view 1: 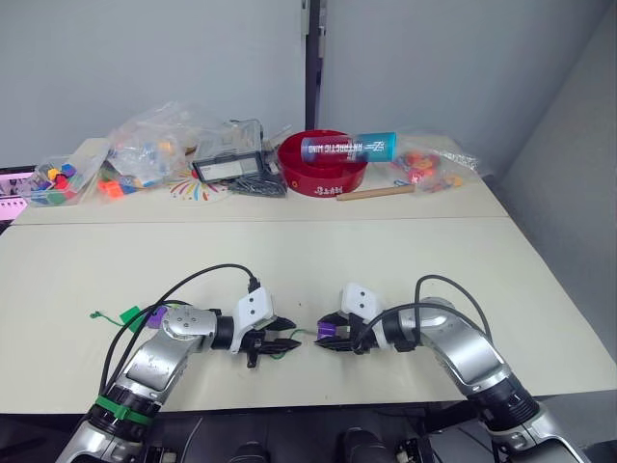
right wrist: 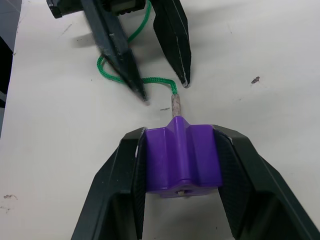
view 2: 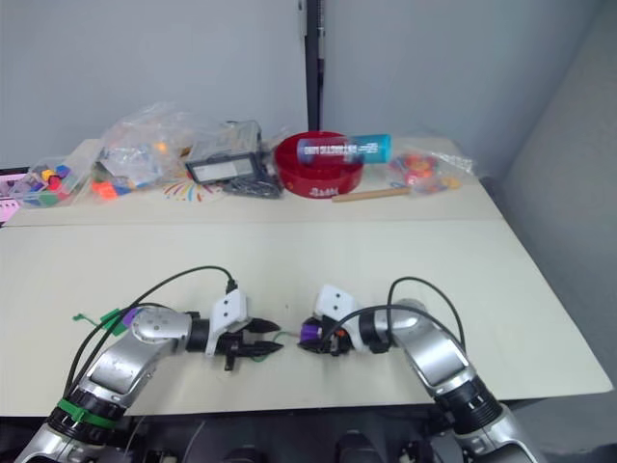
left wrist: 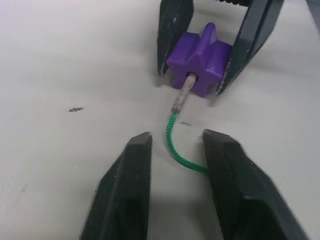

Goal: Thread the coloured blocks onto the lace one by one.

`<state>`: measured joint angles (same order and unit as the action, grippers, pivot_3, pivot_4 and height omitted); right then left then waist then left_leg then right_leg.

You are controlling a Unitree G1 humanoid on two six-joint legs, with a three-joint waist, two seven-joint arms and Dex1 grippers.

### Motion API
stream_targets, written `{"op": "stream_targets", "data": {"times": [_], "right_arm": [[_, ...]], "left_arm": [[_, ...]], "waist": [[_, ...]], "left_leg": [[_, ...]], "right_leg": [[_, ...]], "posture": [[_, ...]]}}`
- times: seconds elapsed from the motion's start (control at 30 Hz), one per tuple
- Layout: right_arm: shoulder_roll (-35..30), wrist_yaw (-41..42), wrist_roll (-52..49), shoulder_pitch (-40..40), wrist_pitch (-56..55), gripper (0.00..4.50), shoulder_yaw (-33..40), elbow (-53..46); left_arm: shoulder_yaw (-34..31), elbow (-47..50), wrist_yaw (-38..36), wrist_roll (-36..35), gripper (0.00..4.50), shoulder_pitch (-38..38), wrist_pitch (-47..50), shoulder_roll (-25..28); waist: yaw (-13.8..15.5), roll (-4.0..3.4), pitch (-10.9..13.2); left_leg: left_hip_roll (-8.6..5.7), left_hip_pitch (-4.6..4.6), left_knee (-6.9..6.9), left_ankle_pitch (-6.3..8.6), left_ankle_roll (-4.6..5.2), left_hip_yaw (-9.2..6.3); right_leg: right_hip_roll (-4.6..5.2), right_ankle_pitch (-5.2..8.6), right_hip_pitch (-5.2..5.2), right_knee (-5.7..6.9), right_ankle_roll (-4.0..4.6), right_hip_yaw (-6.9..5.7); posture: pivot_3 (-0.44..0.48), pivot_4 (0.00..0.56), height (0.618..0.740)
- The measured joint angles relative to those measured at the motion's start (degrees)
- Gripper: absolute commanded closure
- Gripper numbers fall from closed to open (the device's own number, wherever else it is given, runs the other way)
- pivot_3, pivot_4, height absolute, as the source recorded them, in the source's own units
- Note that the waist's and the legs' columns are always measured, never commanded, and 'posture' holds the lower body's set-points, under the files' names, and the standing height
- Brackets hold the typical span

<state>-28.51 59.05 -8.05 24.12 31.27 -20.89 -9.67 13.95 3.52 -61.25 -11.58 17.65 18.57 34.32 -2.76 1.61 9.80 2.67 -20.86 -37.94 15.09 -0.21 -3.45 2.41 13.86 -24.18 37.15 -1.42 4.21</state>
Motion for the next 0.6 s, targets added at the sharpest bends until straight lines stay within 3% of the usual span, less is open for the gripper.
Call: {"op": "stream_targets", "data": {"times": [0.07, 0.6], "right_arm": [[0.0, -0.1, 0.0, 0.0, 0.0, 3.04, 0.0, -0.1], [-0.1, -0.5, 0.0, -0.1, 0.2, 3.04, -0.1, -0.3]], "left_arm": [[-0.3, -0.2, 0.1, 0.0, 4.49, 0.2, 0.0, 0.0], [1.6, 3.1, -2.3, -1.8, 4.50, 2.5, 2.3, -1.4]], "waist": [[0.0, 0.00, 0.0], [0.0, 0.00, 0.0]], "left_leg": [[0.00, 0.00, 0.00, 0.00, 0.00, 0.00], [0.00, -0.03, 0.00, 0.00, 0.00, 0.00]], "right_leg": [[0.00, 0.00, -0.01, 0.00, 0.00, 0.00], [-0.01, 0.00, -0.02, 0.00, 0.00, 0.00]], "posture": [[0.000, 0.150, 0.731], [0.000, 0.150, 0.731]]}}
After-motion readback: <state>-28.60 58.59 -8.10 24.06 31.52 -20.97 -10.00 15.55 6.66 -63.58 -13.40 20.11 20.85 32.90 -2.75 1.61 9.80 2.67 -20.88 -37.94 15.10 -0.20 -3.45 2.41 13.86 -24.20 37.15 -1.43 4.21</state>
